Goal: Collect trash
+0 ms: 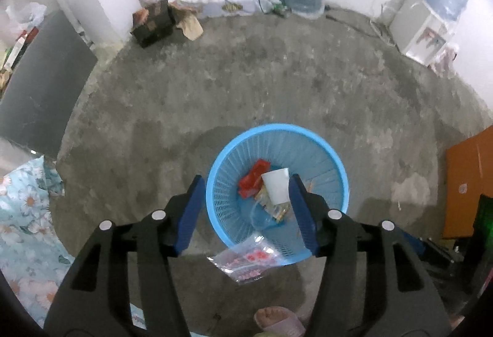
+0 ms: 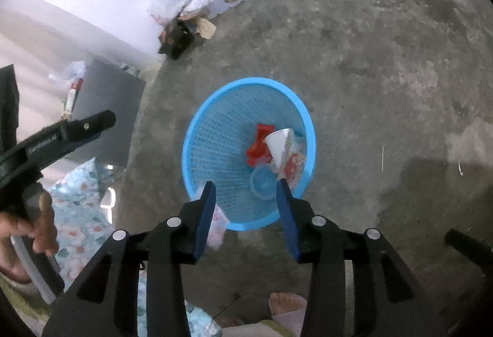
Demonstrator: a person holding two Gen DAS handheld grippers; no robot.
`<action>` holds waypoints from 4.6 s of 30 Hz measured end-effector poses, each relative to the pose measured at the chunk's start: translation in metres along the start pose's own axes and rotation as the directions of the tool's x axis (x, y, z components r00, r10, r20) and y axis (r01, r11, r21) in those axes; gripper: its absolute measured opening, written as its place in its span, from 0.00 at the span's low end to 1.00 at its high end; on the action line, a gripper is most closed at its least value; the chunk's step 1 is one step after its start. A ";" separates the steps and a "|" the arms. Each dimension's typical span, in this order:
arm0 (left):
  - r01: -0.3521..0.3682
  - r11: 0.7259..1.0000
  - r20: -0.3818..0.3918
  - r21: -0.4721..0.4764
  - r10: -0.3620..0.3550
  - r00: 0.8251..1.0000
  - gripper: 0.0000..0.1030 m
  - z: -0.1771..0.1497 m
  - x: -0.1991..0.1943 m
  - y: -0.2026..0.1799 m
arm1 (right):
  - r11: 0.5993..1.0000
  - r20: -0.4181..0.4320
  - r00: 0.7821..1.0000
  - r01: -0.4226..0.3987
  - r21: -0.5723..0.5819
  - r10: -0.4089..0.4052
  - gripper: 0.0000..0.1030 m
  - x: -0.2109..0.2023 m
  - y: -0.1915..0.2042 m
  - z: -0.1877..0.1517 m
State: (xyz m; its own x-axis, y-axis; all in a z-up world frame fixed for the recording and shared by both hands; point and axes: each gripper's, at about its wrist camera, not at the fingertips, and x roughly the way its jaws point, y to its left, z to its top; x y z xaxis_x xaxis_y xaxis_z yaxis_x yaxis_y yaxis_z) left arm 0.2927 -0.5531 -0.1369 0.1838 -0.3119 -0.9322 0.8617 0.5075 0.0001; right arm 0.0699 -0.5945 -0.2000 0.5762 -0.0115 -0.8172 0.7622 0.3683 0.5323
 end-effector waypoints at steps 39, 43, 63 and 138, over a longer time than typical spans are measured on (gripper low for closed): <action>-0.077 0.989 0.009 -0.124 0.079 0.997 0.76 -0.087 -0.258 0.190 | 0.426 -0.113 0.883 0.104 -0.899 -0.455 0.86 0.362 0.197 -0.155; -0.075 0.976 0.025 -0.202 0.082 0.996 0.80 -0.111 -0.297 0.209 | 0.393 -0.084 0.829 0.171 -0.904 -0.553 0.87 0.417 0.191 -0.146; -0.196 0.839 0.127 -0.508 0.298 0.946 0.81 -0.235 -0.404 0.242 | 0.550 -0.262 0.773 0.131 -0.825 -0.578 0.76 0.493 0.151 -0.109; -0.062 0.790 0.521 -0.610 0.459 0.720 0.81 -0.533 -0.448 0.117 | 0.434 -0.509 0.834 -0.547 -0.716 0.213 0.65 -0.042 0.415 -0.255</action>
State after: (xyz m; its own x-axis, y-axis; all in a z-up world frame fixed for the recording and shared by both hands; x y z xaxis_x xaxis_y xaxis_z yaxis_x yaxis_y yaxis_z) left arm 0.0590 0.0748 0.0880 0.7740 -0.4102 -0.4824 0.3807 0.9102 -0.1632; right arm 0.2870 -0.2044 -0.0015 0.4928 0.5420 -0.6807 -0.1957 0.8313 0.5202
